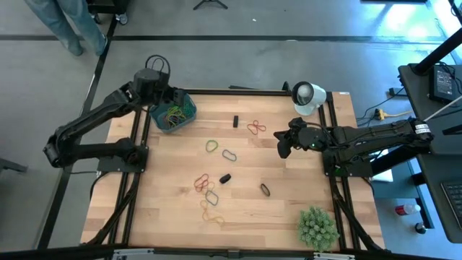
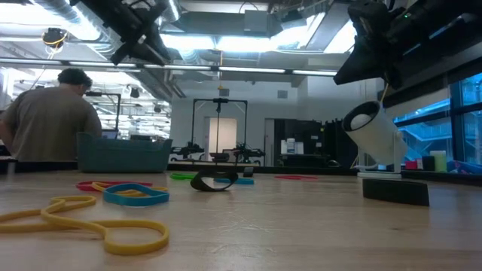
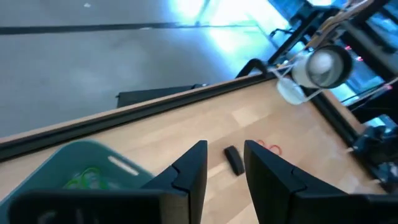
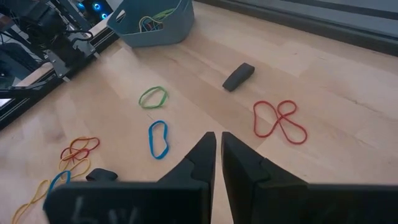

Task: Pick and place rubber bands into bin
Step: Put the top red rubber band into the bin

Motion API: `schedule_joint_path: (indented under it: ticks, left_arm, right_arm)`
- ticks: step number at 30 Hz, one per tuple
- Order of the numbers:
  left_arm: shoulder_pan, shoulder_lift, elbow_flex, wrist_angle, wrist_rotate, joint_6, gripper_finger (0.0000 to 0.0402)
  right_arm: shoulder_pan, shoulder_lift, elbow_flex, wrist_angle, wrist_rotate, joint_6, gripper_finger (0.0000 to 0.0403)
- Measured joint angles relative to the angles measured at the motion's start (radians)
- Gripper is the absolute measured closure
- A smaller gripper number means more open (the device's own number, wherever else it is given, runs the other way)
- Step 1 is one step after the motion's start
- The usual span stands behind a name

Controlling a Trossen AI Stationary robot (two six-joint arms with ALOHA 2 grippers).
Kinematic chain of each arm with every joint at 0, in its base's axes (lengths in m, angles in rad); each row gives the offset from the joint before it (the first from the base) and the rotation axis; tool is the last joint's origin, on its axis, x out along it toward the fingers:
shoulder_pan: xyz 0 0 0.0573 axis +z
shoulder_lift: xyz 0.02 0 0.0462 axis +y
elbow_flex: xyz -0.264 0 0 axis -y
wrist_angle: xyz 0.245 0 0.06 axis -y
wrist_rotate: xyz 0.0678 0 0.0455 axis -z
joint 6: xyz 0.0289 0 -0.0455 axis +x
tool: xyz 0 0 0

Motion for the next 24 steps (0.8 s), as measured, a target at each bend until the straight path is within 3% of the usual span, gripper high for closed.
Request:
schedule_joint_path:
  ticks: [24]
  left_arm:
    - [-0.072, -0.018, 0.0, 0.027, 0.003, -0.024, 0.0298]
  right_arm:
    - [0.0, 0.0, 0.0, 0.0, 0.0, -0.001, 0.0372]
